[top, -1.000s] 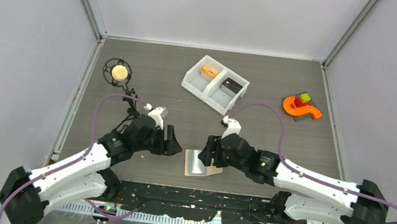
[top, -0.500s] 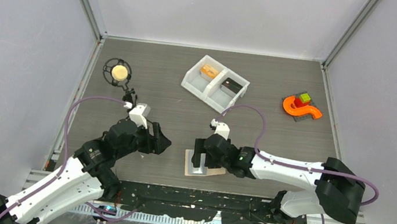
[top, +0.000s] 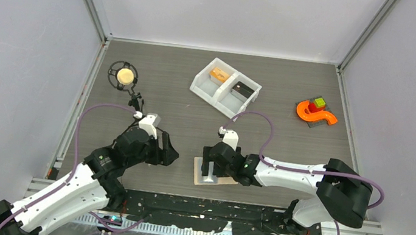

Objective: Take the credit cards out of the card holder
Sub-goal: Remove the credit card from the card holder.

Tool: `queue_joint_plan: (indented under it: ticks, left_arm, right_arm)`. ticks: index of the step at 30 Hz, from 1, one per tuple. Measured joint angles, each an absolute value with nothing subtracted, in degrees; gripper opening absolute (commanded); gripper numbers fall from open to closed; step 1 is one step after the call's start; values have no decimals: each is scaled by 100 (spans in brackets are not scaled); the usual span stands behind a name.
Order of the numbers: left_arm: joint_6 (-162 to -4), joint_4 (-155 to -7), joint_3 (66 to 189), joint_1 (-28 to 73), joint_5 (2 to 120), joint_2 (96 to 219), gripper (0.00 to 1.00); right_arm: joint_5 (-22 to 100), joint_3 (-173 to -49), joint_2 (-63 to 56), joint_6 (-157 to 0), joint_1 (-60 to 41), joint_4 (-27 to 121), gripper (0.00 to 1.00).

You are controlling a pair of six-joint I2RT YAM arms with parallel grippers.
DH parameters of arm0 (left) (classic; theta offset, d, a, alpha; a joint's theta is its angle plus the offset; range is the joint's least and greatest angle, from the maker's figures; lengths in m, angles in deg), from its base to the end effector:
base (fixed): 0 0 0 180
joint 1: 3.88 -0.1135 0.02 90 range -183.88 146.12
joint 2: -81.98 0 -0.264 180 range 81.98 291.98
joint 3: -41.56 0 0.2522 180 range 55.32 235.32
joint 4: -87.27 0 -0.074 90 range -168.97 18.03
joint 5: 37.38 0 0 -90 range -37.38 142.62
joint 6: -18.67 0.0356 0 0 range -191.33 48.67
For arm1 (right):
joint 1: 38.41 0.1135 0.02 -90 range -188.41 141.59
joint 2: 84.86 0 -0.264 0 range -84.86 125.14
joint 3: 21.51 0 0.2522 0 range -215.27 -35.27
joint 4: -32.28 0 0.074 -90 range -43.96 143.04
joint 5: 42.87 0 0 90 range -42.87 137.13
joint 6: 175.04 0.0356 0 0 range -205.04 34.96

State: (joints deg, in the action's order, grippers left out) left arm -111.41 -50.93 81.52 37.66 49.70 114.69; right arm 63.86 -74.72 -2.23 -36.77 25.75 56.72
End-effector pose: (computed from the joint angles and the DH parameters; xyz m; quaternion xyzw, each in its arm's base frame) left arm 0.1047 -0.0903 0.2259 -0.0006 0.8850 -0.2869 0.3667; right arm 0.1267 0.2381 0.1641 -0.0853 0.9378 0.1781 0.2856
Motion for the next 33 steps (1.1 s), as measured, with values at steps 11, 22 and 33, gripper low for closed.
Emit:
queue_joint_plan:
  ticks: [11,22,33]
  left_arm:
    - [-11162,-5111,8027,3766,4970,11397,71]
    - [-11162,-5126,8025,3766,4973,11397,71]
    - [-11165,-5135,7960,3766,4973,11355,71]
  right_arm:
    - [6585,-7561,-81,-3679,2630,5749,93]
    - [6826,-7968,356,-3684,2739,5843,87]
    - [6950,-8009,404,-3670,2763,5956,67]
